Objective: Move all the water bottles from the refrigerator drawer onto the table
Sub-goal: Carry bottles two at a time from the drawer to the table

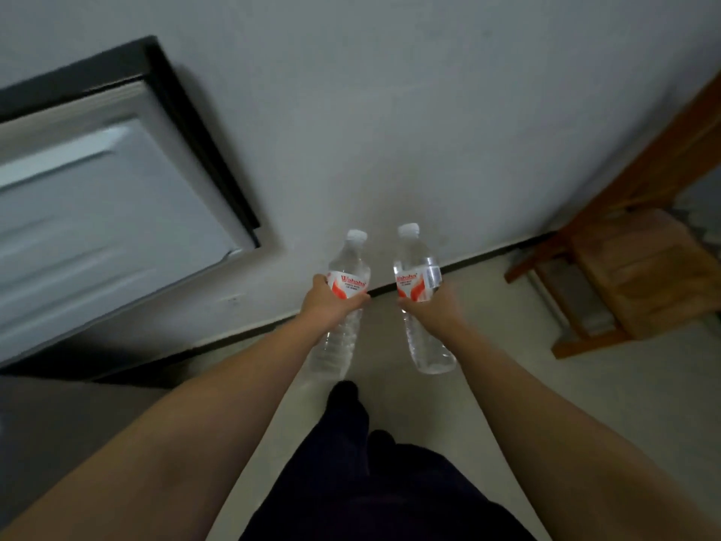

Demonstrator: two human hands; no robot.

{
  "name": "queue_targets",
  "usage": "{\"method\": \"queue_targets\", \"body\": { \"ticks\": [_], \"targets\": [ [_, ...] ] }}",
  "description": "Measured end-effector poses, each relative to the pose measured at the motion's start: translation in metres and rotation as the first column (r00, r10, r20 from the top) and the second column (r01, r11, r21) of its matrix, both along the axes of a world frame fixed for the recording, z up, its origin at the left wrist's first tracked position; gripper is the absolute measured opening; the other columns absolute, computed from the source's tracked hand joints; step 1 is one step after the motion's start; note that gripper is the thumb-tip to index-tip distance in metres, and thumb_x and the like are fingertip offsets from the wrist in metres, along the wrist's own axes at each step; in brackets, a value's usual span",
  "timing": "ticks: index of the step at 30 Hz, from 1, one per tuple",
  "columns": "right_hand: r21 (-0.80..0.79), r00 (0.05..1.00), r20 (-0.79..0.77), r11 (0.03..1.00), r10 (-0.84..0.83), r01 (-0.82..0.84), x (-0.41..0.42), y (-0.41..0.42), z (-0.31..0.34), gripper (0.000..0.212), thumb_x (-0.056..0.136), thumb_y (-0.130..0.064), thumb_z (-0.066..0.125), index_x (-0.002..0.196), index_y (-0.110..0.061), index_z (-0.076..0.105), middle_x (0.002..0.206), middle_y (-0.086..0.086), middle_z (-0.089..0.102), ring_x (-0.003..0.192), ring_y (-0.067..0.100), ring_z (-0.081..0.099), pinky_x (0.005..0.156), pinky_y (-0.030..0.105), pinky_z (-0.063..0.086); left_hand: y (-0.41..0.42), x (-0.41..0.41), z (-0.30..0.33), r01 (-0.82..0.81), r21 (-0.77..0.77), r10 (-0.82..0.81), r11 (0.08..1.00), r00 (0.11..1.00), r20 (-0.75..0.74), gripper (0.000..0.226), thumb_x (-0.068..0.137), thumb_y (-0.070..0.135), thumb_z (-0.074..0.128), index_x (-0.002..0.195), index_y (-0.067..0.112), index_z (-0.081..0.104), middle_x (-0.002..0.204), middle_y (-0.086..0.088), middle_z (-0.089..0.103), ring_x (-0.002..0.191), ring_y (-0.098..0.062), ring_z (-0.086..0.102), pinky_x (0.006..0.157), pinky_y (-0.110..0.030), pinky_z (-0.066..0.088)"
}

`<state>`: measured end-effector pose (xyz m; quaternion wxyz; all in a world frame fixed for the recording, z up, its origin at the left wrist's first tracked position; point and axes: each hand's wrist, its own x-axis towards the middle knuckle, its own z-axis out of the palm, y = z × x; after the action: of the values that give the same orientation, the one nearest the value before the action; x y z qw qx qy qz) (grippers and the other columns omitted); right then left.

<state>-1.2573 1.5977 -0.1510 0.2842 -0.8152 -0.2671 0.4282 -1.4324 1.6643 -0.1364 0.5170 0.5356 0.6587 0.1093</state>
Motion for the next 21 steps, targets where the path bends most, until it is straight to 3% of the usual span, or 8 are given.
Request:
{"method": "queue_targets", "body": {
  "ticks": [3,8,11,15,18,21],
  "targets": [
    [0.01,0.99,-0.002,0.99,-0.142,0.142,0.017,0.004,0.002,0.069,0.073,-0.033,0.081,0.127,-0.011,0.044,0.114,0.004,0.062,0.102,0.023,0.063,0.085,0.035,0.052,0.03,0.026,0.006,0.168,0.018,-0.168,0.986,0.986,-0.005,0.068,0.074,0.041,0.078,0.124,0.015,0.04,0.108,-0.002,0.057,0.093,-0.021,0.058,0.075,-0.031,0.048],
    [0.023,0.934,-0.002,0.933,-0.358,0.358,0.034,0.003,0.008,0.065,0.077,-0.025,0.079,0.125,-0.008,0.038,0.105,0.0,0.052,0.096,0.019,0.055,0.088,0.035,0.048,0.069,0.063,0.006,0.384,0.04,-0.384,0.923,0.923,0.012,0.069,0.072,0.041,0.079,0.123,0.015,0.042,0.112,-0.003,0.059,0.099,-0.023,0.06,0.084,-0.034,0.05],
    [0.043,0.88,0.007,0.879,-0.476,0.475,0.041,-0.007,0.003,0.066,0.071,-0.031,0.083,0.121,-0.009,0.047,0.108,0.002,0.062,0.096,0.02,0.063,0.079,0.03,0.051,0.074,0.087,0.004,0.476,0.042,-0.477,0.878,0.879,0.001,0.068,0.07,0.039,0.081,0.121,0.013,0.044,0.111,-0.005,0.06,0.1,-0.024,0.061,0.088,-0.035,0.051],
    [0.023,0.787,-0.013,0.787,-0.617,0.617,0.055,-0.037,0.002,0.067,0.073,-0.03,0.082,0.126,-0.012,0.045,0.116,0.004,0.062,0.102,0.022,0.064,0.083,0.032,0.054,0.064,0.13,0.0,0.639,-0.003,-0.639,0.769,0.769,0.009,0.073,0.071,0.04,0.08,0.127,0.013,0.041,0.12,-0.006,0.057,0.104,-0.022,0.059,0.088,-0.036,0.051],
    [0.007,0.706,-0.017,0.706,-0.708,0.709,0.073,-0.067,0.007,0.064,0.076,-0.026,0.08,0.126,-0.009,0.043,0.113,0.001,0.059,0.102,0.019,0.061,0.075,0.024,0.049,0.046,0.169,0.002,0.756,-0.028,-0.756,0.654,0.655,0.018,0.078,0.074,0.039,0.078,0.135,0.015,0.035,0.126,-0.004,0.052,0.109,-0.02,0.056,0.084,-0.03,0.048],
    [-0.01,0.616,-0.003,0.616,-0.788,0.788,0.097,-0.102,0.005,0.07,0.076,-0.027,0.08,0.13,-0.008,0.038,0.119,0.008,0.057,0.108,0.026,0.06,0.081,0.031,0.047,0.018,0.213,0.005,0.828,-0.038,-0.826,0.56,0.561,0.051,0.075,0.074,0.035,0.079,0.133,0.013,0.037,0.122,-0.004,0.055,0.104,-0.018,0.057,0.078,-0.028,0.046]
  ]
}}
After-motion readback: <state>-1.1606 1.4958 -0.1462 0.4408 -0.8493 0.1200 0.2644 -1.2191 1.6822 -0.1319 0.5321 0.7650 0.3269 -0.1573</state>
